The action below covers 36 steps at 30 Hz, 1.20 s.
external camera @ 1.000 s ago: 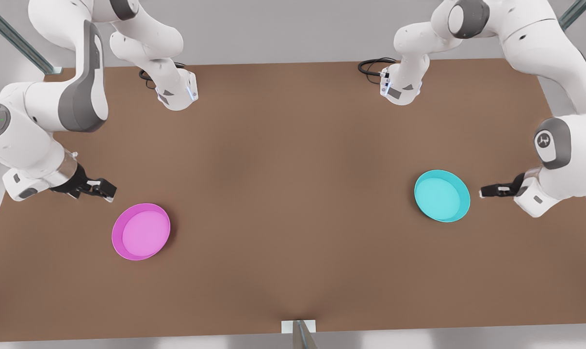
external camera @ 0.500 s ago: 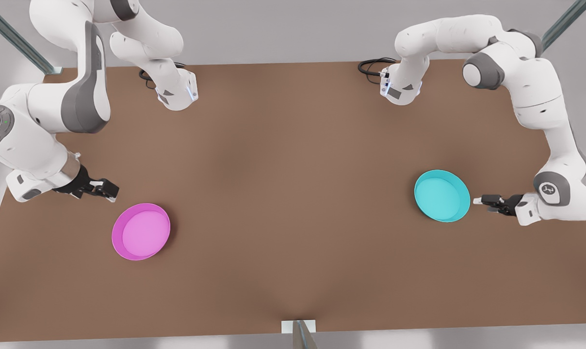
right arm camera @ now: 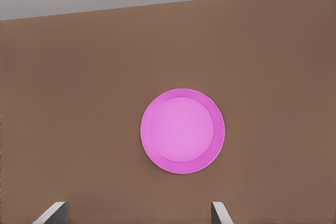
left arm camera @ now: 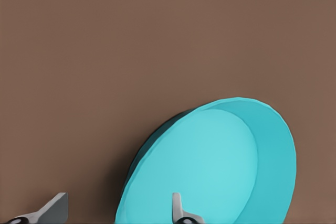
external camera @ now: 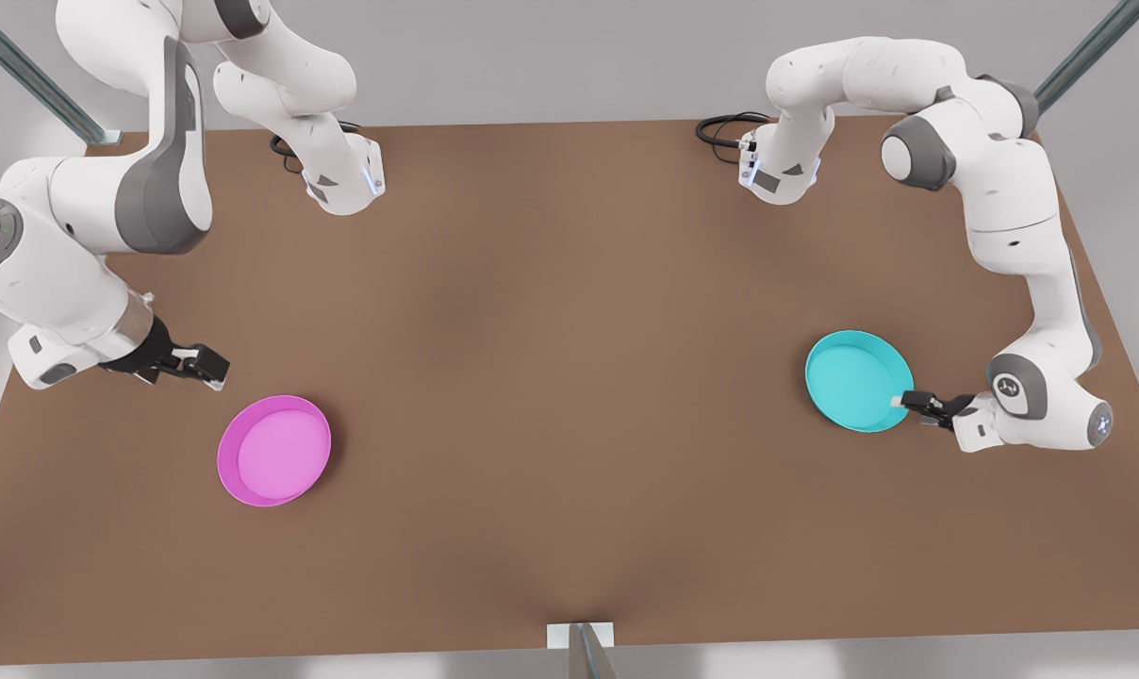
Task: Flip the blue plate over with the left arm, and stack the pink plate on top of the blue plate with the right arm
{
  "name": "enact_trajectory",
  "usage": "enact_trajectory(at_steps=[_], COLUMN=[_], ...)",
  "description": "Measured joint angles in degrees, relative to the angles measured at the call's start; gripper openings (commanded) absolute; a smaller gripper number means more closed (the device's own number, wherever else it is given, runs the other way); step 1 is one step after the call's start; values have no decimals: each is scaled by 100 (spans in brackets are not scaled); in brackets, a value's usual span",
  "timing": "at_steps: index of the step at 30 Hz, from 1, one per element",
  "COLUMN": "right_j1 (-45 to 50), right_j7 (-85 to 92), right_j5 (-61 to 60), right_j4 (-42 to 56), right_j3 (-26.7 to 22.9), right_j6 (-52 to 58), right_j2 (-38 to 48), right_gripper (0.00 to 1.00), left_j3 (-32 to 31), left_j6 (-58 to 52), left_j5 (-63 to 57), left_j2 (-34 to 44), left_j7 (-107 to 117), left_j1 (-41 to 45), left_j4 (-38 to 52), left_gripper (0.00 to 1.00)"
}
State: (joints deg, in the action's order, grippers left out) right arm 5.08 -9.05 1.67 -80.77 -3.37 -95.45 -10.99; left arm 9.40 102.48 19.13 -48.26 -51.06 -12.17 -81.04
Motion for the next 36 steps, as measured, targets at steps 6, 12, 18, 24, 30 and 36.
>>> enact_trajectory(at_steps=[6,12,18,24,30,36], right_j1=[-9,-8,-7,-7,-7,-7], right_j7=[0,0,0,0,0,0], right_j5=[0,0,0,-9,-9,-18], right_j4=[26,18,19,26,34,26], right_j3=[-5,-5,-5,-5,-5,-5], right_j6=[0,-9,-9,-9,0,7], right_j2=[17,18,18,18,26,26], right_gripper=[100,100,100,100,100,100], left_j3=[0,0,0,0,0,0], left_j6=[9,17,18,44,53,53], left_j5=[-33,-39,-38,-36,-37,-35], left_j2=[-35,-61,-105,-131,-158,-158], left_j7=[0,0,0,0,0,0], left_j1=[0,-4,4,4,4,4], left_j4=[0,0,8,3,1,9], left_gripper=[37,34,33,32,31,27])
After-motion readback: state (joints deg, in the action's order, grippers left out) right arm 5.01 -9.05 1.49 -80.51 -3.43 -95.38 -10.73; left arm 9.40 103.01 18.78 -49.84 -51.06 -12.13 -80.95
